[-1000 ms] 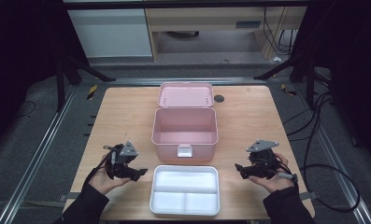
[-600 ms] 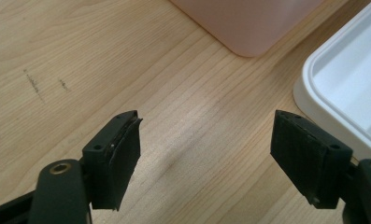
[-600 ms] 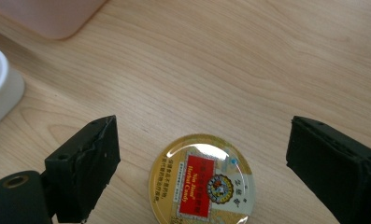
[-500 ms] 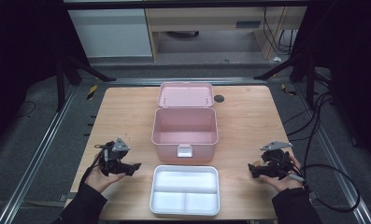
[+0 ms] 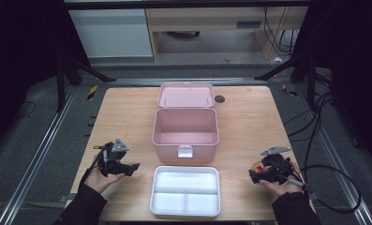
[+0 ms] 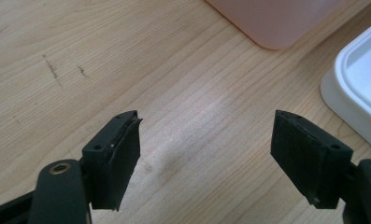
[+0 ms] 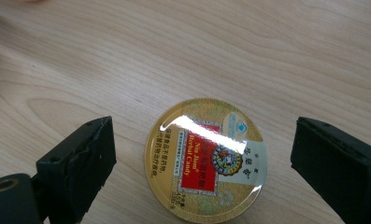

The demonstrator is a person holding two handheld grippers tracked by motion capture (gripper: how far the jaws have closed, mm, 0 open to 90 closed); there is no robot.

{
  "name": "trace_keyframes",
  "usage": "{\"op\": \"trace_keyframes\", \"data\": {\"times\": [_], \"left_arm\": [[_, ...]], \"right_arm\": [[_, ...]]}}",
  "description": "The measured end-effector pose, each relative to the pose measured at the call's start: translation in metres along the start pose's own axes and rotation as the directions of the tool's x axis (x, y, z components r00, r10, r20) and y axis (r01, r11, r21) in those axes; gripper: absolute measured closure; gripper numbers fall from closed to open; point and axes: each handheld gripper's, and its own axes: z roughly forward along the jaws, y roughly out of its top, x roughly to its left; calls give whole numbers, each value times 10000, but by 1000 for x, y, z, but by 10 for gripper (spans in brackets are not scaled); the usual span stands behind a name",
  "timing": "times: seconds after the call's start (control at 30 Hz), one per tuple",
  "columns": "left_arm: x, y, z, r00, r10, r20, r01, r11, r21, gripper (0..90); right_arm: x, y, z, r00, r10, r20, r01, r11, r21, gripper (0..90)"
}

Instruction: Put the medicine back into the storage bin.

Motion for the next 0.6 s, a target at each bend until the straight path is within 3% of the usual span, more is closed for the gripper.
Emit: {"op": "trace_keyframes", "data": {"times": [0.27, 0.6], "left_arm": [[1, -1, 1, 10000, -18, 33, 18, 10000, 24, 242], [0, -1, 3, 10000, 47, 35, -47, 9999, 92, 248]], "right_arm": [[-6, -3, 14, 9999, 107, 111, -114, 9981, 600, 85], [-9, -5, 24, 9997, 216, -140, -200, 9943, 1049, 128]]}}
